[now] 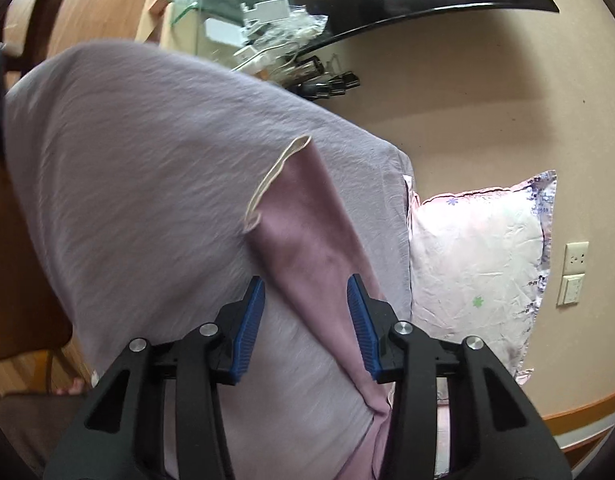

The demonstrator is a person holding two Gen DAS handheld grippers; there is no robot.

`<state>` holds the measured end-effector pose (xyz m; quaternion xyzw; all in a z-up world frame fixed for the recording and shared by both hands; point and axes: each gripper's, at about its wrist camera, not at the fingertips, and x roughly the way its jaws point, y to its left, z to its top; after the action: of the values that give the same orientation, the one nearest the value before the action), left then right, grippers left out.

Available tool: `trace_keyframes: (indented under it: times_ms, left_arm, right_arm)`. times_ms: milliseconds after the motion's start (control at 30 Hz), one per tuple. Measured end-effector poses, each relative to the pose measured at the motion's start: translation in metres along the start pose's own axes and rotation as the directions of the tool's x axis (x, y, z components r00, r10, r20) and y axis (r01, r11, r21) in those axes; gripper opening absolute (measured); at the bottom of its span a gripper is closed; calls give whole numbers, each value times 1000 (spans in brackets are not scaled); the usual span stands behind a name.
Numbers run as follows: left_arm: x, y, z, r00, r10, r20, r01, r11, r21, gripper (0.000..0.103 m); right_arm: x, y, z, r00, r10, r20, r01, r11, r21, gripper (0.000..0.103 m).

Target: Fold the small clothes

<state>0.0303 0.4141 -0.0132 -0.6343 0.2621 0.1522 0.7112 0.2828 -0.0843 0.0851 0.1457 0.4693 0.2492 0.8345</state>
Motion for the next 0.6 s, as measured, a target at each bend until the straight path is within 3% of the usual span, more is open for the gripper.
trace_keyframes:
  times_ms: [100,133,333,400,467,600]
  left_arm:
    - [-1,4,-6,1000,-7,-6,7,998,-63,47]
    - [1,1,-5,1000,-6,-3,6,998,-65,52]
    - [13,-18,12,994,68,89,-67,998,-13,52]
    - [12,-22,14,985,116,125,-120,993,20,40]
    - [12,-26,13,981,129,146,-139,988,65,4]
    - [15,-65,2,979,102,175,-141,964,226,2]
  right_arm:
    - [-2,2,0,1000,12,7,-12,1000,-5,78]
    - [-3,3,-1,1000,14,8,-14,1000,-6,78]
    - [-11,-7,-7,1000,22,22,-23,1000,16,78]
    - [-19,-13,-9,999,19,35,-19,1000,24,78]
    - [-30,-20,-9,998,14,56,-16,999,37,78]
    - [-63,-35,-11,992,-9,125,4,999,42,80]
